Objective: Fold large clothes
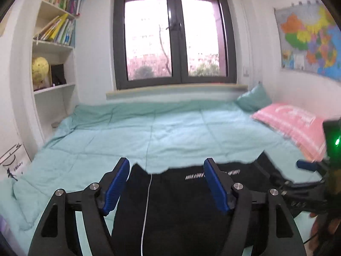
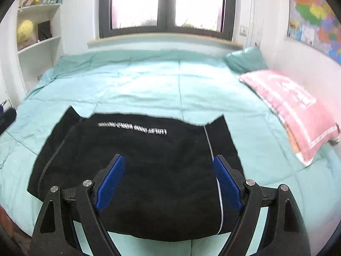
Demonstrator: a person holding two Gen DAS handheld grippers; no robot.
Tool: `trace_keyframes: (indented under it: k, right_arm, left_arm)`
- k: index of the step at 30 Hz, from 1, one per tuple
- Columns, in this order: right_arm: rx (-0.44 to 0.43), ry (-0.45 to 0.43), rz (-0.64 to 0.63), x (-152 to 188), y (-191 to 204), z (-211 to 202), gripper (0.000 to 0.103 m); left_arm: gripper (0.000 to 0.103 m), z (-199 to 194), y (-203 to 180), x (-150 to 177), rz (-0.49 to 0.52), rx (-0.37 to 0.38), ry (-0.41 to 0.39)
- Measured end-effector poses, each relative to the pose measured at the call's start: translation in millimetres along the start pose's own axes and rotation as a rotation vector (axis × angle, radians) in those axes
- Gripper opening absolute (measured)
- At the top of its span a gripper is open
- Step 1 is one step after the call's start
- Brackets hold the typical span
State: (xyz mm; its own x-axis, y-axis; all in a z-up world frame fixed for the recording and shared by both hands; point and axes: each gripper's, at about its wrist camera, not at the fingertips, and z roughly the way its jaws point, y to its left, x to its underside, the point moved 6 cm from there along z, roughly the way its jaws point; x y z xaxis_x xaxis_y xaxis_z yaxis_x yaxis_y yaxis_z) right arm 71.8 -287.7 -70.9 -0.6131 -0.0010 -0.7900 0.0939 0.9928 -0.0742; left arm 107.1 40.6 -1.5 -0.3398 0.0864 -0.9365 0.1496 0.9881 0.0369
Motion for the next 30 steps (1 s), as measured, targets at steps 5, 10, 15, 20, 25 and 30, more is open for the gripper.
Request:
trace_keyframes:
  k: [5, 10, 15, 20, 25, 30]
  right_arm:
    - [-0.03, -0.042, 0.012, -16, 10, -31, 0.086]
    - [-0.026, -0.075, -0.012, -24, 16, -56, 0.086]
    - [-0.031, -0.088, -0.008, -23, 16, -62, 0.086]
    - [-0.025, -0.062, -0.005, -17, 15, -56, 0.086]
    - [-0.035, -0.014, -0.001, -7, 21, -41, 0.086]
    - [-0.036, 0.015, -0.013, 0, 28, -30, 0.086]
  left_arm:
    - [0.074, -31, 5, -30, 0.001, -0.019, -0.076]
    - [0.074, -41, 1, -36, -0.007, -0.032, -0.101]
    - [0.075, -45, 6, -30, -0.014, -0.109, -0.11]
    - [0.075, -22, 19, -6, -0.063, -0.11, -0.014]
    - [0.074, -2, 28, 16, -0.09, -0.11, 0.071]
    - [0.075, 10, 29, 27, -0.086, -0.101, 0.11]
